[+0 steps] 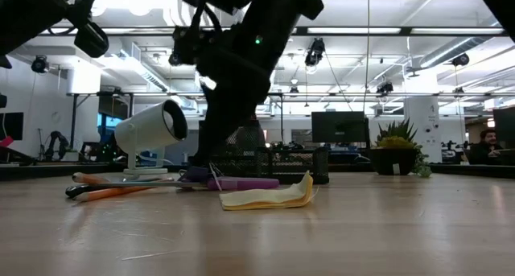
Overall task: Pick and place office supplies into organizer
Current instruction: Put the black binder clip into the black desk organizer
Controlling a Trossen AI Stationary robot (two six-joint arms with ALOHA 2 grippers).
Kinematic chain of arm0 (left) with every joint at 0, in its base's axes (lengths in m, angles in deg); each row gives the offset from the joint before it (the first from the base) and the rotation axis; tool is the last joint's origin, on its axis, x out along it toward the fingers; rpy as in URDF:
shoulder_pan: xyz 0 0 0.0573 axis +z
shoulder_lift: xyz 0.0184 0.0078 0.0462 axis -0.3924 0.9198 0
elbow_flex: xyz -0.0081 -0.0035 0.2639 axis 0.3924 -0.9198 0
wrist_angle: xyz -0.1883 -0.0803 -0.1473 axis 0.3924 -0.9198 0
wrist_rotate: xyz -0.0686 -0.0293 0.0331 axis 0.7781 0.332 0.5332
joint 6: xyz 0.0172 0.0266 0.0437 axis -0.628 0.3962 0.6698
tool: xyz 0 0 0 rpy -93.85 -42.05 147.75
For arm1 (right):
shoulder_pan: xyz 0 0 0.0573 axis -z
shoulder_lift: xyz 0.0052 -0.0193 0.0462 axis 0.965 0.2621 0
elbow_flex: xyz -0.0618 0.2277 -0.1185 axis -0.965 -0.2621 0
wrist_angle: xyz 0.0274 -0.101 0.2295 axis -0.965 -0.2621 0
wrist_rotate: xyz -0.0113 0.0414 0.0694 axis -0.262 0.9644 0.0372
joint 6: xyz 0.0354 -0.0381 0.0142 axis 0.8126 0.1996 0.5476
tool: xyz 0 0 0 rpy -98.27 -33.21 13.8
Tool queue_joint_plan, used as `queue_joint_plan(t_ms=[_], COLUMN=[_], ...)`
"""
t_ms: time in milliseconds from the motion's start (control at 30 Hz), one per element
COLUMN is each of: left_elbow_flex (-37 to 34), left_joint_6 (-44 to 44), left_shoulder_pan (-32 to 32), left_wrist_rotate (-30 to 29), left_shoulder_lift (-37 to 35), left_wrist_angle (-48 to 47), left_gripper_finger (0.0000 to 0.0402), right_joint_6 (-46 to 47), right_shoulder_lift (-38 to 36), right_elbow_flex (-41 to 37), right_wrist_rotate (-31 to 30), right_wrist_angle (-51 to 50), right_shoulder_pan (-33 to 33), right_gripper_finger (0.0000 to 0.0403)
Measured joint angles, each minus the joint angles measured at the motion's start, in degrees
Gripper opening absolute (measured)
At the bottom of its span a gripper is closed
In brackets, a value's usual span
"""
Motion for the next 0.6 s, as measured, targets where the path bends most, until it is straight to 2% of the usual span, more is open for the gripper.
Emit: queue_joint_plan(t_ms=[200, 367, 600], left_elbow_flex=[0.00, 0.00, 0.00], left_joint_6=[0.00, -0.01, 0.00], left_shoulder_pan=[-0.01, 0.00, 0.01], left_wrist_rotate=[-0.01, -0.02, -0.02], left_shoulder_lift=[0.07, 0.02, 0.02], left_wrist_angle=[-0.01, 0.00, 0.00], left_gripper_finger=[0.0109, 0.0109, 0.0109], right_joint_6=[5.56, 5.38, 4.97], right_shoulder_lift=[1.21, 1.25, 1.24], right_elbow_flex=[-0.01, 0.00, -0.91], right_wrist_rotate=[0.05, -3.12, -3.36], right_wrist_angle=[2.17, 2.11, 1.68], right_shoulder_pan=[-0.10, -0.14, 0.64], right_gripper_finger=[0.0184, 0.0179, 0.0164])
